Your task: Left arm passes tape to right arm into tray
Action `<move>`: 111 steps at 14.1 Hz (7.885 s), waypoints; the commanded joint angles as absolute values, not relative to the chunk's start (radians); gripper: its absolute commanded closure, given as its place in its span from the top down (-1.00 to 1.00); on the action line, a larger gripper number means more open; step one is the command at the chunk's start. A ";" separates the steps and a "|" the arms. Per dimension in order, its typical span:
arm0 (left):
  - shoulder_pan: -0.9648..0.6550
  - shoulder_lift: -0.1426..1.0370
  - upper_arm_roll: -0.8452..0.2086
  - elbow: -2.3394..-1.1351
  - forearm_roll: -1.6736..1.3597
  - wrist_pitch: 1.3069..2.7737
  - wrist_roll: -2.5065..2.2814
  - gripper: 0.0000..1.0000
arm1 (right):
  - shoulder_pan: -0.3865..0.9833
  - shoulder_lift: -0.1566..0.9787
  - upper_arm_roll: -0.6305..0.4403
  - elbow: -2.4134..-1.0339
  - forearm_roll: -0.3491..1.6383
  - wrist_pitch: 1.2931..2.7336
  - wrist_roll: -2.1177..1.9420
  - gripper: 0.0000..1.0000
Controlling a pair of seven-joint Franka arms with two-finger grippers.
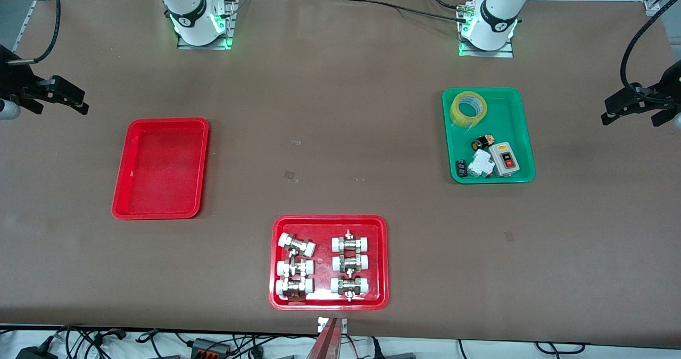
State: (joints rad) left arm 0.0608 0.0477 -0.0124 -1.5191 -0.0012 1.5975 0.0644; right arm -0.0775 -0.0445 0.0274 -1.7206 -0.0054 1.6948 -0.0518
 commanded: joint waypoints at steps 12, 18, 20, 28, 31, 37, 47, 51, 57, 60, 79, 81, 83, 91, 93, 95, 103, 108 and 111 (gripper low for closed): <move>0.051 0.051 -0.051 -1.768 -0.028 1.469 0.035 1.00 | -0.087 -0.066 0.038 -1.732 0.003 1.680 -0.049 1.00; 0.061 -0.018 -0.141 -2.306 -0.098 1.909 -0.110 1.00 | -0.086 -0.046 0.038 -1.695 0.003 1.663 -0.060 1.00; 0.063 -0.009 -0.141 -2.425 -0.110 2.037 -0.110 1.00 | -0.087 -0.041 0.038 -1.695 0.005 1.663 -0.060 1.00; 0.064 0.095 -0.144 -2.611 -0.184 2.311 -0.109 1.00 | -0.087 -0.041 0.038 -1.697 0.005 1.660 -0.060 1.00; 0.066 0.107 -0.144 -2.611 -0.184 2.316 -0.109 0.61 | -0.086 -0.040 0.038 -1.697 0.005 1.661 -0.060 1.00; 0.061 0.107 -0.146 -2.608 -0.189 2.306 -0.101 -0.77 | -0.086 -0.032 0.038 -1.695 0.003 1.661 -0.060 1.00; 0.055 0.018 -0.204 -2.482 -0.189 2.146 -0.097 -0.99 | -0.060 -0.026 0.040 -1.695 0.009 1.661 -0.051 1.00; 0.051 0.040 -0.271 -2.169 -0.244 1.889 -0.136 -0.99 | -0.034 -0.026 0.040 -1.694 0.020 1.626 -0.046 1.00; 0.009 0.191 -0.486 -1.728 -0.526 1.678 -0.497 -1.00 | 0.009 0.075 0.028 -1.674 0.040 1.617 -0.064 1.00; -0.063 0.262 -0.511 -1.617 -0.656 1.709 -0.534 -1.00 | 0.015 0.115 0.038 -1.654 0.052 1.623 -0.080 1.00; -0.121 0.382 -0.511 -1.496 -0.815 1.847 -0.630 -1.00 | 0.362 0.242 0.061 -1.509 0.850 1.796 0.213 1.00; -0.121 0.382 -0.511 -1.497 -0.815 1.847 -0.630 -1.00 | 0.386 0.242 0.061 -1.512 0.847 1.795 0.215 1.00; -0.118 0.380 -0.511 -1.497 -0.815 1.842 -0.630 -1.00 | 0.391 0.245 0.061 -1.513 0.839 1.776 0.213 1.00; -0.118 0.380 -0.511 -1.497 -0.815 1.841 -0.630 -1.00 | 0.394 0.245 0.061 -1.513 0.839 1.750 0.213 0.87; -0.118 0.380 -0.511 -1.497 -0.815 1.841 -0.630 -1.00 | 0.391 0.245 0.061 -1.513 0.839 1.750 0.212 0.47; -0.118 0.380 -0.511 -1.496 -0.813 1.841 -0.630 -1.00 | 0.388 0.245 0.061 -1.513 0.841 1.749 0.209 -0.01; -0.115 0.379 -0.511 -1.497 -0.801 1.836 -0.630 0.10 | 0.387 0.245 0.060 -1.511 0.845 1.747 0.198 -0.35; -0.051 0.351 -0.476 -1.502 -0.708 1.699 -0.661 1.00 | 0.377 0.248 0.057 -1.512 0.838 1.747 0.198 -0.35; 0.041 0.356 -0.471 -1.506 -0.550 1.580 -0.536 1.00 | 0.309 0.320 0.049 -1.513 0.830 1.749 0.181 -0.35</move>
